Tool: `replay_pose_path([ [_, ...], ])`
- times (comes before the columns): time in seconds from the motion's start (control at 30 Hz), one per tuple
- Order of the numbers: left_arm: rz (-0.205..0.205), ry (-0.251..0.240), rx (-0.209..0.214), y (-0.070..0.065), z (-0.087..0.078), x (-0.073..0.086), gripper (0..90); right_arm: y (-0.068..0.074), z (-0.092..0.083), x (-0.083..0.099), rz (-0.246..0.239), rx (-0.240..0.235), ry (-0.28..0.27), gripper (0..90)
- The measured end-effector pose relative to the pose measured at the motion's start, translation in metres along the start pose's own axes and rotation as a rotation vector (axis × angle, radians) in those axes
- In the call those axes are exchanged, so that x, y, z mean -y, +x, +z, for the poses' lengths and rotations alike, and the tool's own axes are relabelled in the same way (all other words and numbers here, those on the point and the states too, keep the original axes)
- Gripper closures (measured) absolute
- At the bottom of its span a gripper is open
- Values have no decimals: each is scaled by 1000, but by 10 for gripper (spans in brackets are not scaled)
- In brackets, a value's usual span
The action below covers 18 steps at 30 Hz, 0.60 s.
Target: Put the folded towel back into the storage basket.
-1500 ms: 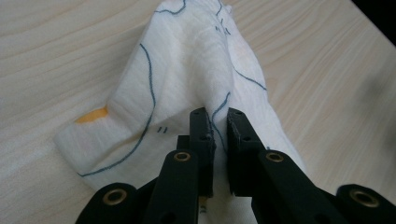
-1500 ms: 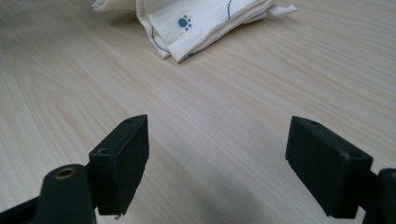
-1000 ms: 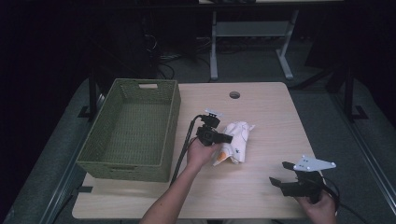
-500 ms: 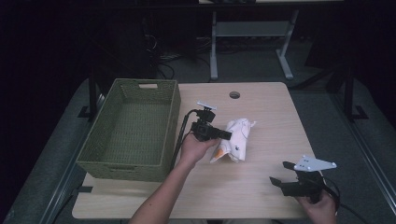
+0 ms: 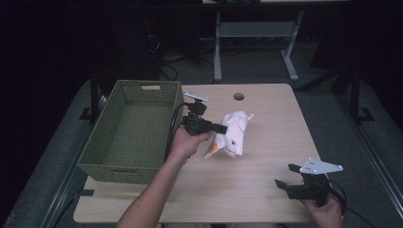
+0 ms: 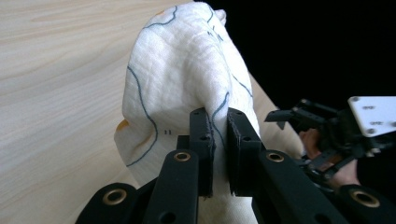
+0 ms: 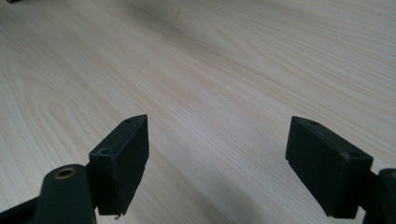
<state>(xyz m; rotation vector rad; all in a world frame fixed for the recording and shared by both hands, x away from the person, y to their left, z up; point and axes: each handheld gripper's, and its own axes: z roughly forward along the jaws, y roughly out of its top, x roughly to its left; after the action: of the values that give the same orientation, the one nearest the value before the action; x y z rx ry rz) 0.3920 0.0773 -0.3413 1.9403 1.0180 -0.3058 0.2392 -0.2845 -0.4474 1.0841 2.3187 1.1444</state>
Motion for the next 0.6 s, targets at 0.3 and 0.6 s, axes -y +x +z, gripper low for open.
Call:
replay_pose_path([
  [0.3, -10, -29, 15, 3, -34, -10, 829, -2, 1, 0, 13, 8, 0, 207],
  [0.6, -15, -67, 24, 8, -68, -18, 829, -3, 5, 0, 25, 18, 11, 206],
])
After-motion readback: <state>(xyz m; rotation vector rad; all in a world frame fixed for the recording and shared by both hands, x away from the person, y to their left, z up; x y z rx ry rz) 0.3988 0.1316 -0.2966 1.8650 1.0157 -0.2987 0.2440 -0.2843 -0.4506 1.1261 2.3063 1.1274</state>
